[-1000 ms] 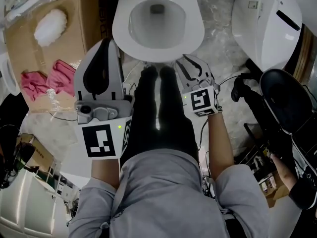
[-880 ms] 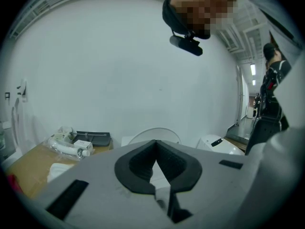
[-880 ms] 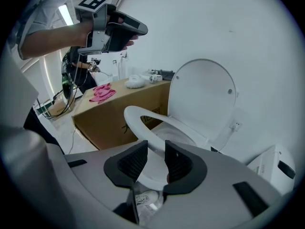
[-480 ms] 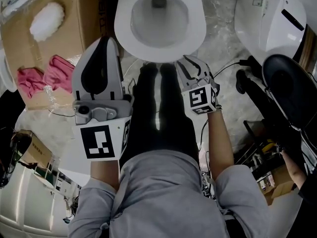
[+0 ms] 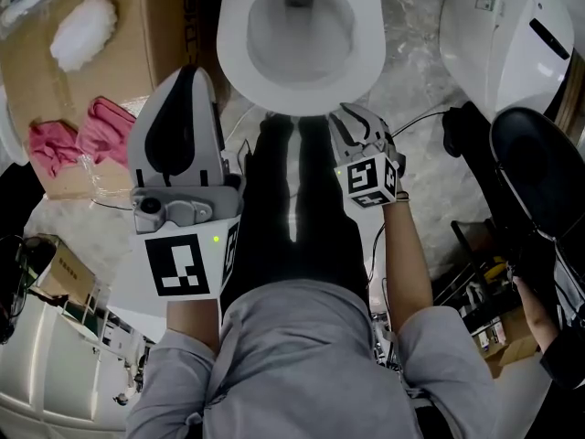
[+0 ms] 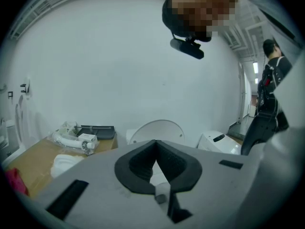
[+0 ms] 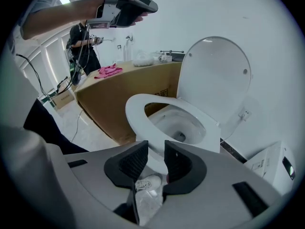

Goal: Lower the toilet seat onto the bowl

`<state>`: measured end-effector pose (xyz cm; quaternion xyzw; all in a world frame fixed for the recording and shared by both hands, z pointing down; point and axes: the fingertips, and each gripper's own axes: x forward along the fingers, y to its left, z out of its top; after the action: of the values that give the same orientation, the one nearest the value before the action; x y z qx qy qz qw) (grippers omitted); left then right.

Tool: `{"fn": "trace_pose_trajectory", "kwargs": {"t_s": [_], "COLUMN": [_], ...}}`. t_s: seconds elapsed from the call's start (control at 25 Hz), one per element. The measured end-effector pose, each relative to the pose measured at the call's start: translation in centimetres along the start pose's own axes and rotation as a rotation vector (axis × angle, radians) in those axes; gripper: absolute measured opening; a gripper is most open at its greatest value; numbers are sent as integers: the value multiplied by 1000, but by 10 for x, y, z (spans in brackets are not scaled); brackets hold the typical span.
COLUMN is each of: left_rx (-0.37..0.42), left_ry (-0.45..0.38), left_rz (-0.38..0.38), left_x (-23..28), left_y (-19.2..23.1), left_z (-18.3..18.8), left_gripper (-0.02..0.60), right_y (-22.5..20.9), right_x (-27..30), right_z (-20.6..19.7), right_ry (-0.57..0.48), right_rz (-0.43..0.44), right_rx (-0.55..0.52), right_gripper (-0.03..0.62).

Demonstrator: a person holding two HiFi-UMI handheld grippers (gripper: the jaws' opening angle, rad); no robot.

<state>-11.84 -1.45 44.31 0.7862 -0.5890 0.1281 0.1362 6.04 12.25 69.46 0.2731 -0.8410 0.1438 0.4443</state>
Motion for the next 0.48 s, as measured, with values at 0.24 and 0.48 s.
{"fn": "trace_pose_trajectory", "kwargs": {"t_s": [0.24,0.48], "left_rx": [-2,-5], "left_ry": [11,23], "left_rz": [-6,-2], "left_x": [2,2], "left_y": [-3,-4], "left_z": [-10,-18], "left_gripper": [0,0], "right_y": [8,15], "right_x": [16,29], "right_z": [-18,-35], "right_ry": [33,63], "right_rz": [10,22], "right_rx": [-1,-1], "right_gripper": [93,83]}}
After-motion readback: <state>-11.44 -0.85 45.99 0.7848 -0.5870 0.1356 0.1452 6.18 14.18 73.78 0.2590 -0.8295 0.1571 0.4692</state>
